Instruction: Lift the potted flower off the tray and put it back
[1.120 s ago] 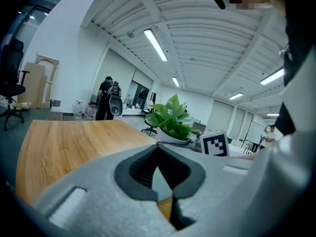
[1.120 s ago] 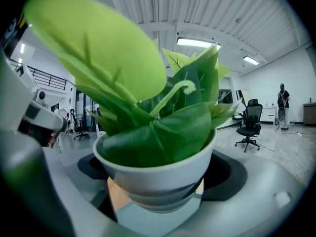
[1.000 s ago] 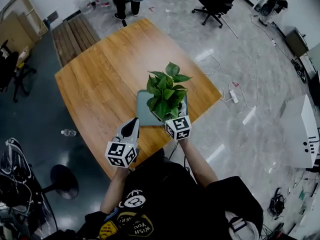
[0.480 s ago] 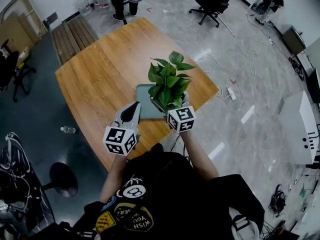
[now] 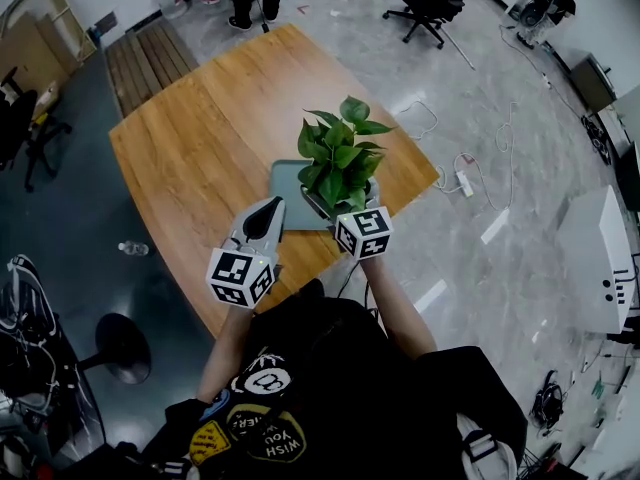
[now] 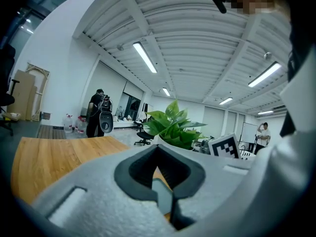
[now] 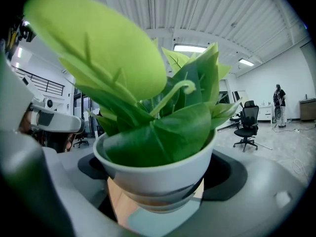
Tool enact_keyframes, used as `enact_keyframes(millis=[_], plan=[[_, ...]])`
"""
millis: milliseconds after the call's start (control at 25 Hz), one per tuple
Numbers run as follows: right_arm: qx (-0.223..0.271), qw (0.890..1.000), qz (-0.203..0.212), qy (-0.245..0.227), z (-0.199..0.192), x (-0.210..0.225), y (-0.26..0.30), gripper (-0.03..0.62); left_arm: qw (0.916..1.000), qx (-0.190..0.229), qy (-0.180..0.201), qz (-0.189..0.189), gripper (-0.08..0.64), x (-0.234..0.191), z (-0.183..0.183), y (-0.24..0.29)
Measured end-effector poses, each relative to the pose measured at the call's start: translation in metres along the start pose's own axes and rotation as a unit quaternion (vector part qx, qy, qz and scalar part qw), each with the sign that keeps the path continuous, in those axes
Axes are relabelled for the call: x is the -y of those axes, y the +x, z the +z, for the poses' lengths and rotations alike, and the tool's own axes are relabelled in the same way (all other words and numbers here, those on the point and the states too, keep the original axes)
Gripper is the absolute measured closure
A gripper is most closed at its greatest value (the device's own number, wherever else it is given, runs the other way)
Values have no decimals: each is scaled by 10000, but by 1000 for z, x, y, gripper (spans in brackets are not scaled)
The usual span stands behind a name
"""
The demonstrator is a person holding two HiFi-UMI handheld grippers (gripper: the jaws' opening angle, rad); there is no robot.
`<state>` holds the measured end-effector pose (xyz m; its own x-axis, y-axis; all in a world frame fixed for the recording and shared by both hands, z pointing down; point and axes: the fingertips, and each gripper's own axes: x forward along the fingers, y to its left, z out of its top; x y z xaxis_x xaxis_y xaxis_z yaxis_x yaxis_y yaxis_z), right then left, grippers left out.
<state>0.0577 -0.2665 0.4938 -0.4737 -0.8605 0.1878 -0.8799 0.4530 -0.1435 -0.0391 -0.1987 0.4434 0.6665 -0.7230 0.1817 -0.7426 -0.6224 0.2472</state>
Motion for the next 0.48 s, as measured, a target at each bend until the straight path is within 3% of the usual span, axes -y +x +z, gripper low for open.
enact_keyframes(millis=[240, 480], plan=[[-33, 10000, 82, 24, -14, 11, 11, 49, 9999, -62, -117, 62, 561, -3, -8, 2], [-90, 9993, 296, 210, -70, 25, 43, 50, 9990, -352, -160, 221, 561, -7, -41, -9]])
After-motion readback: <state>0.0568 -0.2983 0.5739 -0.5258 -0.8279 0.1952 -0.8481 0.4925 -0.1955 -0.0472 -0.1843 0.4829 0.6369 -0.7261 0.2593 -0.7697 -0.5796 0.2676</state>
